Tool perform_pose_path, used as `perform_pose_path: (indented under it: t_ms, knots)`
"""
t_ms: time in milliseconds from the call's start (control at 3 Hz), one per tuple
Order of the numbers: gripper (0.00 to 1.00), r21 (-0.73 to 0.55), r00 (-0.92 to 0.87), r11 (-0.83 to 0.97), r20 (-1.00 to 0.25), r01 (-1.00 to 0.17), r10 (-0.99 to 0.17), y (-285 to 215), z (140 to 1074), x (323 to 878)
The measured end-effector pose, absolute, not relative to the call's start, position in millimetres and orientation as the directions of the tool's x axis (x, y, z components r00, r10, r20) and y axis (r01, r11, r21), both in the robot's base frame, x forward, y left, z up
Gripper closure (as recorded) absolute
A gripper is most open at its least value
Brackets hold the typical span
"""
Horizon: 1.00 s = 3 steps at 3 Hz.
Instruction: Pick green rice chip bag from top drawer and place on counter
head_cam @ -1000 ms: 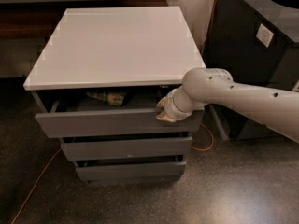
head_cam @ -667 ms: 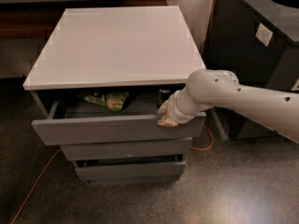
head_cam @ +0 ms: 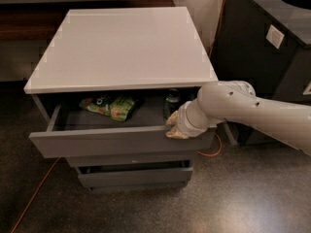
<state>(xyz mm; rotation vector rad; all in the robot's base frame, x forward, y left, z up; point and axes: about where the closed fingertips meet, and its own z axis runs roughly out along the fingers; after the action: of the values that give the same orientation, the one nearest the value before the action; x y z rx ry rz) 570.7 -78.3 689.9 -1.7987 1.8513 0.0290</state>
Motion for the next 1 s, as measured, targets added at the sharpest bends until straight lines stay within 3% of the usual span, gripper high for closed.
perform_pose_path:
  t_ms: [1000]
  knots:
    - [1.0,-0.38,0.057,0.097,-0.373,-0.92,-0.926,-84.0,694.7,542.7]
